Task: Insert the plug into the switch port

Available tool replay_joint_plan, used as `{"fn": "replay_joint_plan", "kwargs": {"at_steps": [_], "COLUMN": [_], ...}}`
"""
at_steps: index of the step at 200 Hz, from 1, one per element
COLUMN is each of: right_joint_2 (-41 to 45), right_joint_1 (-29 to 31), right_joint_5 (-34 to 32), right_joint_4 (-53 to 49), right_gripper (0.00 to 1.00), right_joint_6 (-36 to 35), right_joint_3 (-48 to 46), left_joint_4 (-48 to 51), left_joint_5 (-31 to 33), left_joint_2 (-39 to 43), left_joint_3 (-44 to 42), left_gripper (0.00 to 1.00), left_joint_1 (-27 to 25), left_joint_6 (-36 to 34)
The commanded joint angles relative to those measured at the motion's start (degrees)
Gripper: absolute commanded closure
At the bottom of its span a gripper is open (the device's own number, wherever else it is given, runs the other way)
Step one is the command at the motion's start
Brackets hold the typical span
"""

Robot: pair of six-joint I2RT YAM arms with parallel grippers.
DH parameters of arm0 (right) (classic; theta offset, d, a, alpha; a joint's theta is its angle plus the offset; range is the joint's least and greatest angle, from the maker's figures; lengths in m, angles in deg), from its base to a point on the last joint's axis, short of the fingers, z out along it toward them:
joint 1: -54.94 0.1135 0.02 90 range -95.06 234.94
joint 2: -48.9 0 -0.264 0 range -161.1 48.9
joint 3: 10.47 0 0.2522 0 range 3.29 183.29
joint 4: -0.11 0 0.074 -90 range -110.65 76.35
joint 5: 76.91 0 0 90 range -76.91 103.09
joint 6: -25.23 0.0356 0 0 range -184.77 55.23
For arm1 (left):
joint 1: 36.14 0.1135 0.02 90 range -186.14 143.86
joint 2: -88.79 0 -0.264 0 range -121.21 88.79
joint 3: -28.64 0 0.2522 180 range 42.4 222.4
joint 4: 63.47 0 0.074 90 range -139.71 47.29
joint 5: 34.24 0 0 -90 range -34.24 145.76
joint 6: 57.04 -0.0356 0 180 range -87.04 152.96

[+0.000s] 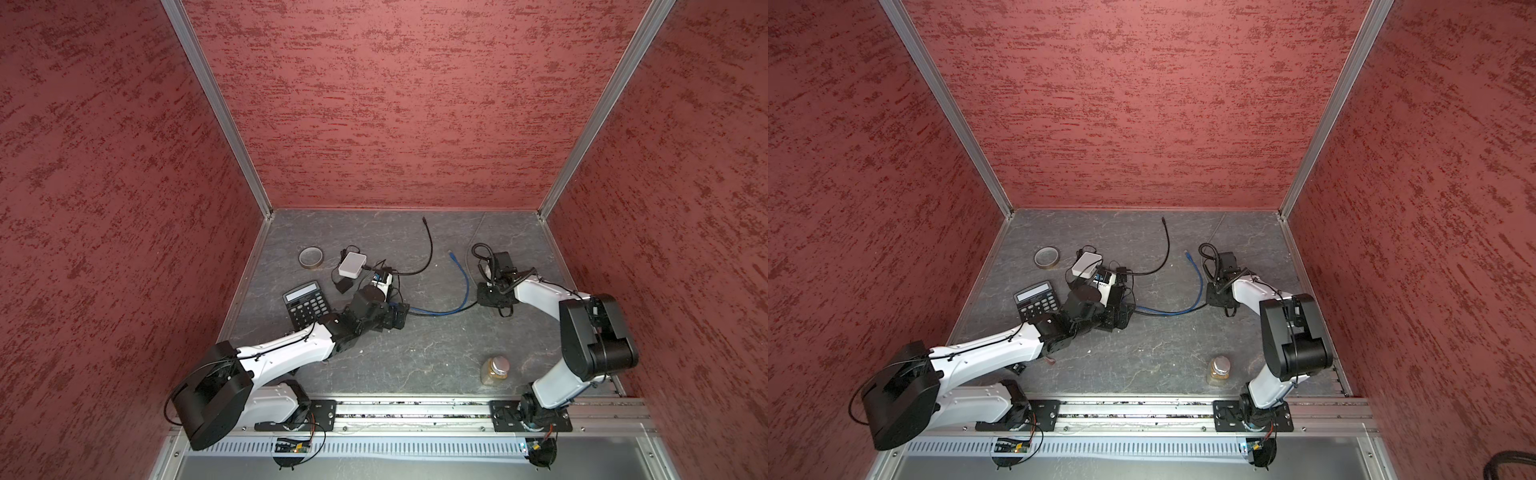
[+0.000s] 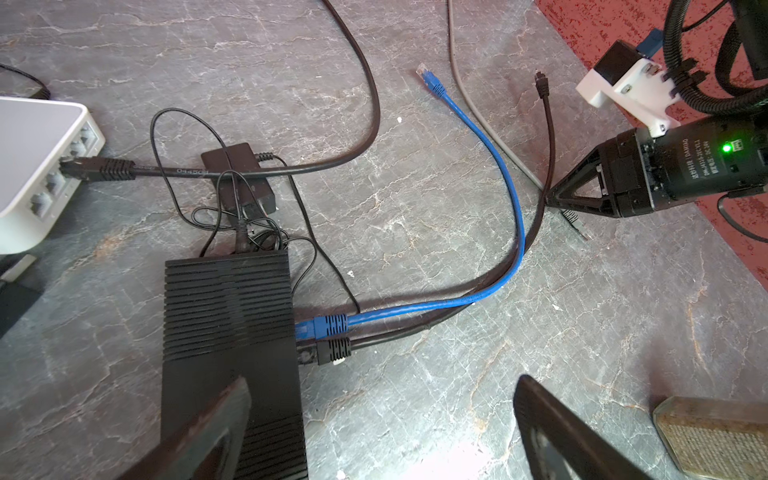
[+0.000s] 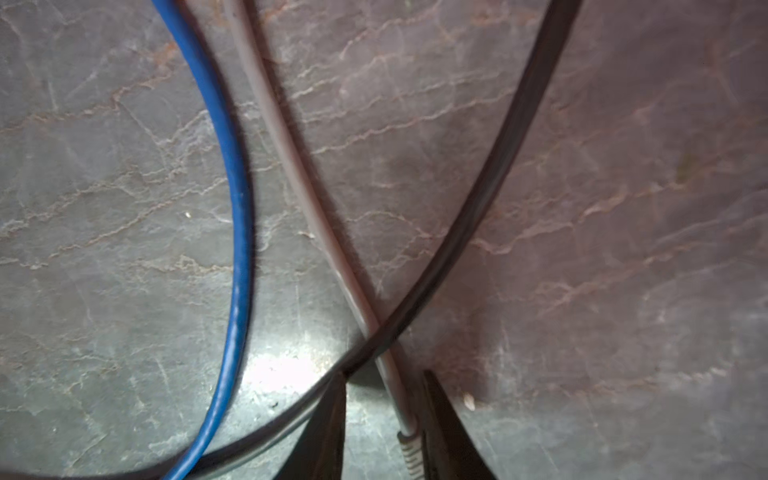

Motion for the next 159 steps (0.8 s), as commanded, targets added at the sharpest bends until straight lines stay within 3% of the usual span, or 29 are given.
{"fn": "replay_joint_plan", "kwargs": {"at_steps": [1, 110, 159], "right_joint_2": [-2.3, 6.5, 2.7], "right_joint_1": [-0.5, -1.1, -1.1], "right_joint_5": [0.3, 0.7, 0.4], "right_joint_4": [-1.4, -5.1, -5.5], "right_gripper": [0.65, 0.62, 0.64], "right_joint_6": [-0.2, -1.6, -1.0], "right_joint_3": [-0.9, -0.7, -1.0], "left_joint_4": [-0.5, -2.2, -3.2], "left_joint_5": [-0.3, -0.3, -0.8], "left_joint_2": [0.1, 0.6, 0.8], "left_joint_3": [0.7, -1.3, -1.8], "left_gripper": [0.00, 0.00, 0.00], "left_joint_1": [0.3, 0.6, 0.6], "left_joint_6": [-0.4, -0.4, -0.1]}}
